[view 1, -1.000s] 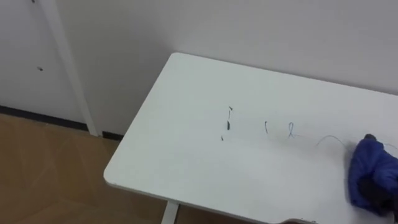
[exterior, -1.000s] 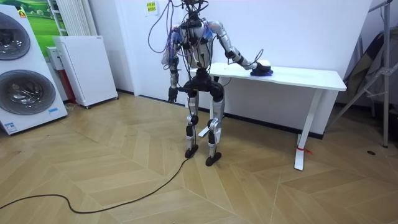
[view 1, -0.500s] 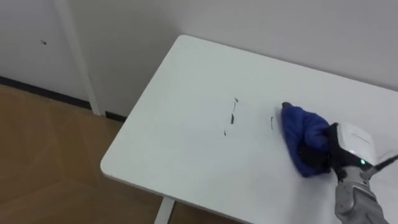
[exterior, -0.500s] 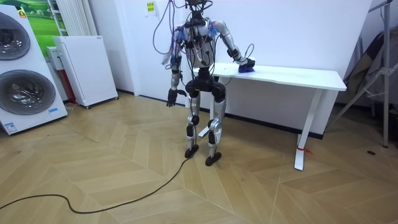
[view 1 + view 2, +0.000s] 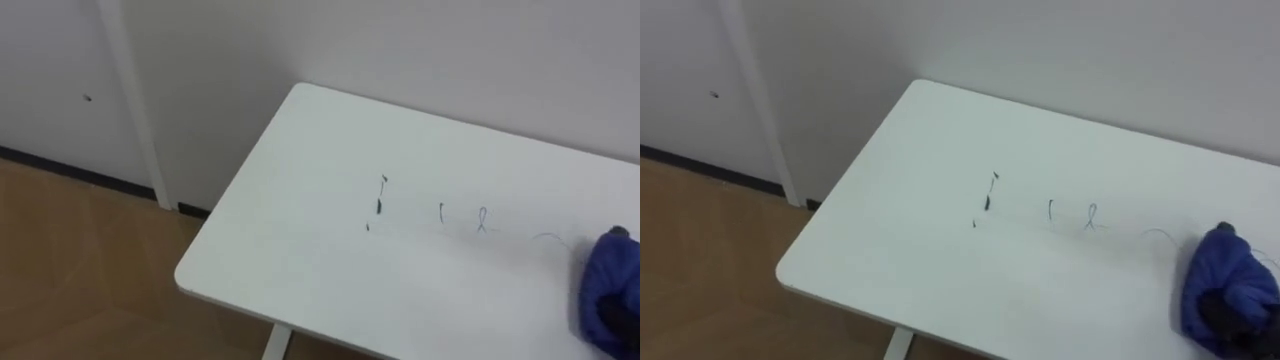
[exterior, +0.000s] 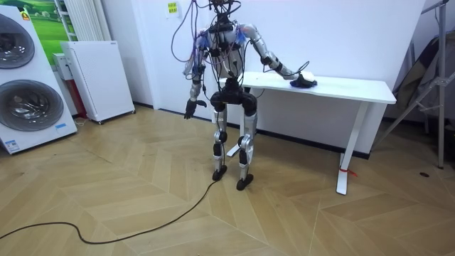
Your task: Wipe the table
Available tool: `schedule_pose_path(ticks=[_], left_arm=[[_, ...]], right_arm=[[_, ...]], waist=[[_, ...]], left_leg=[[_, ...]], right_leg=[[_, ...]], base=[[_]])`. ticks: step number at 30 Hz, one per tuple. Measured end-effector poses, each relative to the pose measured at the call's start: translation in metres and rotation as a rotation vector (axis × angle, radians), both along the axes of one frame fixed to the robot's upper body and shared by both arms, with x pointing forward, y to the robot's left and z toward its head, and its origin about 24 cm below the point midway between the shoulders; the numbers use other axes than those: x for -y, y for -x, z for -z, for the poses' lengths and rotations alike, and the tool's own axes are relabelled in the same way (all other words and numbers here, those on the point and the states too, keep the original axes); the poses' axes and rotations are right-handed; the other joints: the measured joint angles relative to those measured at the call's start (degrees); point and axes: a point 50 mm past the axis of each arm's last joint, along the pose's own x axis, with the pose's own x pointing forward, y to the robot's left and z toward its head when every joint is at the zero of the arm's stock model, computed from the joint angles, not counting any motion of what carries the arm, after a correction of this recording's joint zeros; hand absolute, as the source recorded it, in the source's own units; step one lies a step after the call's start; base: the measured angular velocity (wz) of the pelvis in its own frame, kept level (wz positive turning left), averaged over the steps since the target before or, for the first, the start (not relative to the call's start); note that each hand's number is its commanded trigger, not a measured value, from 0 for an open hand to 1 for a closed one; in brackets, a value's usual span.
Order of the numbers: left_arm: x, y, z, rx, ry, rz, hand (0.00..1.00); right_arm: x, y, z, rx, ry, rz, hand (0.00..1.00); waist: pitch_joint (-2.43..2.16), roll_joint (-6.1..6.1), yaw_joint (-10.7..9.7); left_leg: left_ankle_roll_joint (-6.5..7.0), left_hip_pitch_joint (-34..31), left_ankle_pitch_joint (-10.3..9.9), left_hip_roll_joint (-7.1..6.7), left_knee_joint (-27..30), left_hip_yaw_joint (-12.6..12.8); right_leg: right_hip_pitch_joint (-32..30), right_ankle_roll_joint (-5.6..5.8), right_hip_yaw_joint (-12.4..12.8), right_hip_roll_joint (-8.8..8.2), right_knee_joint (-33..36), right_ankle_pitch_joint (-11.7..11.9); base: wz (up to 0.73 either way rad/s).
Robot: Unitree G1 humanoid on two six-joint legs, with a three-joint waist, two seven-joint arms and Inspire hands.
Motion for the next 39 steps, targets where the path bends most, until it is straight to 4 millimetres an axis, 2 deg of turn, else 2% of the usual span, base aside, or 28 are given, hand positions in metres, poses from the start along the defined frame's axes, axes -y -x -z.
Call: schedule_pose_path(ticks=[3,5,7,9,10,11,12,14,16,17,19,21,23,27,29,30,32,33,35,39], left_arm=[[0.005,-0.003,0.002,0.001,0.009,0.016,0.0],[0.009,-0.001,0.004,-0.016,0.019,0.037,0.0],[0.016,0.001,0.007,-0.037,0.038,0.066,0.0],[0.024,0.001,0.01,-0.046,0.059,0.075,0.0],[0.026,0.002,0.011,-0.056,0.073,0.08,0.0],[0.027,0.002,0.011,-0.068,0.085,0.086,0.0],[0.027,0.001,0.012,-0.071,0.09,0.085,0.0],[0.03,-0.009,0.012,-0.061,0.114,0.107,0.0],[0.032,-0.018,0.011,-0.044,0.124,0.131,0.0],[0.032,-0.025,0.01,-0.022,0.132,0.135,0.0],[0.03,-0.023,0.008,-0.014,0.131,0.13,0.0],[0.025,-0.018,0.007,-0.03,0.122,0.126,0.0],[0.018,-0.015,0.005,-0.041,0.11,0.114,0.0],[0.01,-0.023,0.002,-0.029,0.098,0.123,0.0],[0.007,-0.028,0.001,-0.02,0.091,0.127,0.0],[0.007,-0.028,0.001,-0.022,0.091,0.126,0.0],[0.007,-0.023,0.002,-0.041,0.092,0.118,0.0],[0.007,-0.021,0.002,-0.047,0.091,0.114,0.0],[0.003,-0.012,0.001,-0.062,0.082,0.087,0.0],[-0.005,-0.009,-0.002,-0.047,0.062,0.036,0.0]], right_arm=[[-0.001,-0.001,0.0,-0.008,0.007,-0.005,1.0],[-0.004,-0.012,-0.002,0.002,0.016,-0.008,1.0],[-0.01,-0.029,-0.005,-0.017,0.059,-0.054,1.0],[-0.019,-0.048,-0.009,-0.059,0.111,-0.143,1.0],[-0.032,-0.07,-0.014,-0.07,0.146,-0.254,1.0],[-0.052,-0.093,-0.018,-0.066,0.151,-0.383,1.0],[-0.064,-0.104,-0.02,-0.061,0.152,-0.451,1.0],[-0.108,-0.145,-0.033,-0.04,0.174,-0.694,1.0],[-0.125,-0.162,-0.04,-0.034,0.173,-0.783,1.0],[-0.129,-0.168,-0.043,-0.029,0.167,-0.807,1.0],[-0.129,-0.173,-0.047,-0.018,0.164,-0.811,1.0],[-0.121,-0.173,-0.047,-0.01,0.141,-0.784,1.0],[-0.107,-0.169,-0.045,0.003,0.085,-0.74,1.0],[-0.094,-0.157,-0.038,0.026,-0.005,-0.673,1.0],[-0.08,-0.146,-0.031,0.028,-0.06,-0.594,1.0],[-0.076,-0.143,-0.029,0.029,-0.075,-0.566,1.0],[-0.056,-0.123,-0.022,0.028,-0.112,-0.45,1.0],[-0.05,-0.117,-0.02,0.018,-0.111,-0.422,1.0],[-0.027,-0.088,-0.014,-0.01,-0.117,-0.3,1.0],[0.004,-0.042,-0.013,-0.025,-0.091,-0.131,1.0]], waist=[[-0.01,0.16,0.36],[0.02,0.75,1.88],[0.14,1.34,2.55],[0.21,2.31,4.77],[0.71,2.62,5.47],[0.96,2.79,5.52],[0.96,2.74,5.58],[1.62,2.56,5.74],[2.13,2.42,7.0],[2.09,2.29,8.14],[1.77,1.72,8.78],[1.55,1.31,9.0],[1.57,1.42,8.52],[1.27,1.27,7.21],[0.73,1.1,6.55],[0.66,1.14,6.34],[0.39,1.08,4.82],[0.3,1.02,4.73],[0.14,0.53,3.54],[0.19,0.04,1.29]], left_leg=[[-0.1,0.01,-0.21,0.12,0.52,0.34],[-0.21,0.02,-0.34,0.37,0.82,0.84],[-0.38,-0.08,-0.27,0.55,0.81,0.88],[-0.45,-0.01,-0.24,1.03,0.76,1.6],[-0.62,-0.22,-0.23,1.05,0.75,1.14],[-0.88,-0.55,-0.17,0.88,0.74,0.24],[-1.01,-0.9,-0.02,0.91,0.74,0.08],[-1.08,-2.21,0.96,0.85,0.59,-1.04],[-1.15,-2.9,1.51,0.65,0.23,-1.9],[-1.16,-3.29,1.72,0.38,0.21,-2.81],[-1.14,-4.37,1.9,-0.15,0.38,-4.22],[-1.08,-4.95,2.0,-0.31,0.49,-4.52],[-1.07,-5.41,1.99,-0.38,0.74,-4.65],[-1.06,-6.11,1.99,-0.41,0.8,-4.49],[-0.95,-5.82,1.92,-0.87,1.01,-4.45],[-0.89,-5.71,1.91,-0.97,1.07,-4.45],[-0.54,-4.89,1.77,-1.56,1.21,-4.39],[-0.42,-4.31,1.77,-1.7,1.15,-4.29],[0.18,-2.85,1.42,-2.19,1.03,-4.2],[0.6,-2.6,1.12,-2.55,1.66,-3.92]], right_leg=[[0.01,0.08,0.26,0.05,0.01,-0.05],[-0.25,0.1,1.41,0.27,0.04,-0.05],[-0.96,0.0,1.92,0.44,0.62,0.0],[-2.11,-0.47,2.51,0.78,1.6,0.28],[-3.03,-0.9,2.81,1.09,2.09,0.55],[-3.53,-1.26,2.86,1.39,1.9,0.76],[-4.06,-1.41,2.95,1.49,1.92,0.64],[-5.45,-1.41,2.29,1.64,1.93,0.35],[-6.12,-1.56,1.82,1.65,1.86,0.28],[-6.46,-1.76,1.27,1.54,1.78,0.24],[-6.91,-1.88,-0.07,1.26,1.78,0.0],[-7.01,-1.89,-0.03,1.27,1.78,-0.03],[-6.93,-1.88,-0.02,1.28,1.71,-0.03],[-6.63,-1.83,-1.25,1.16,1.48,-0.05],[-5.48,-1.36,-1.35,0.88,0.45,-0.37],[-5.23,-1.27,-1.47,0.77,0.4,-0.43],[-3.54,-0.77,-1.36,0.4,-0.22,-0.8],[-3.06,-0.64,-1.33,0.26,-0.23,-0.88],[-1.46,-0.19,-0.52,-0.1,-0.33,-1.4],[-1.05,0.09,0.63,-0.35,-0.24,-1.53]], base=[[-0.14],[-0.26],[-0.32],[-0.61],[-0.61],[-0.46],[-0.16],[0.17],[0.4],[0.4],[0.43],[0.35],[0.23],[0.27],[0.2],[0.19],[0.22],[0.09],[0.06],[-0.01]])
